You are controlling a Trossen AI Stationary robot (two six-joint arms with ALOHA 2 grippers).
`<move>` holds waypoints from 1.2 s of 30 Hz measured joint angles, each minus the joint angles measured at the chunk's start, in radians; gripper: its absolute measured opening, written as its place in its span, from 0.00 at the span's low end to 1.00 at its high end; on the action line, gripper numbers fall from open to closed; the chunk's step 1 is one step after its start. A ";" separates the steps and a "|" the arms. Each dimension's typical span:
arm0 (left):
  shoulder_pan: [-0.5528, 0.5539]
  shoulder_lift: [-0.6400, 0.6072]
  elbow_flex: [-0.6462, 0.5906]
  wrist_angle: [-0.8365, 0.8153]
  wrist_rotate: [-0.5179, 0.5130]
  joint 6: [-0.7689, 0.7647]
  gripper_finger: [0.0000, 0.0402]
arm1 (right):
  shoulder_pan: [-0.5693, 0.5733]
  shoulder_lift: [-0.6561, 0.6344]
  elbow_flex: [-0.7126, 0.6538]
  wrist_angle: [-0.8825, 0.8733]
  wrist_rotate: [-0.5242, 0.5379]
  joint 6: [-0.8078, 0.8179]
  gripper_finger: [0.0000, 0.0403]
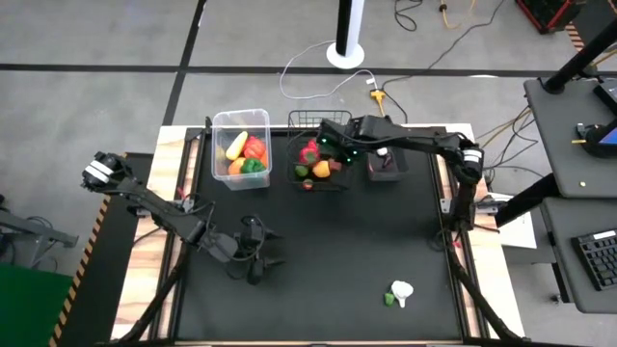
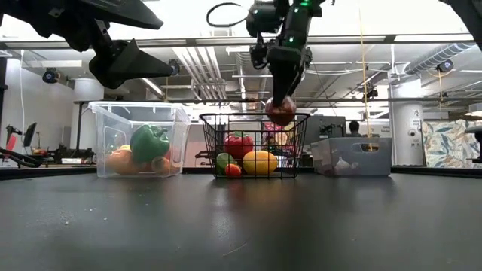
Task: Sort produce into baskets
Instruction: Put the red apple into the wire basket, then put the large white garlic into the transparent basket
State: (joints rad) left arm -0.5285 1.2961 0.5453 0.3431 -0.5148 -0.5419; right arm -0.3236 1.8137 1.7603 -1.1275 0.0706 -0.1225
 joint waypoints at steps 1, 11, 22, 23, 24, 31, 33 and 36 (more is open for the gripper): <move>0.000 0.000 0.000 0.000 0.000 0.000 0.83 | 0.000 0.007 0.000 0.006 0.000 -0.007 0.81; 0.000 0.000 0.000 0.000 0.000 0.000 0.83 | -0.023 0.069 0.000 0.076 0.005 -0.062 0.81; 0.000 0.000 0.000 0.000 0.000 0.000 0.83 | -0.039 0.107 0.000 0.113 0.000 -0.066 0.81; 0.000 0.000 0.000 0.000 0.000 0.000 0.83 | -0.039 0.112 0.000 0.115 0.000 -0.074 0.82; 0.000 0.000 0.000 0.000 0.000 0.000 0.83 | -0.039 0.117 0.000 0.118 0.000 -0.077 0.83; 0.000 0.000 0.000 0.000 0.000 0.000 0.83 | -0.039 0.134 0.000 0.123 0.000 -0.075 0.90; 0.000 0.000 0.000 0.000 0.000 0.000 0.83 | -0.039 0.133 0.000 0.125 0.000 -0.075 0.91; 0.000 0.000 0.000 0.000 0.000 0.000 0.83 | -0.039 0.131 0.000 0.131 -0.001 -0.060 0.91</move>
State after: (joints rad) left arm -0.5285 1.2964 0.5453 0.3431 -0.5148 -0.5417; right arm -0.3626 1.9446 1.7599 -0.9969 0.0694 -0.1828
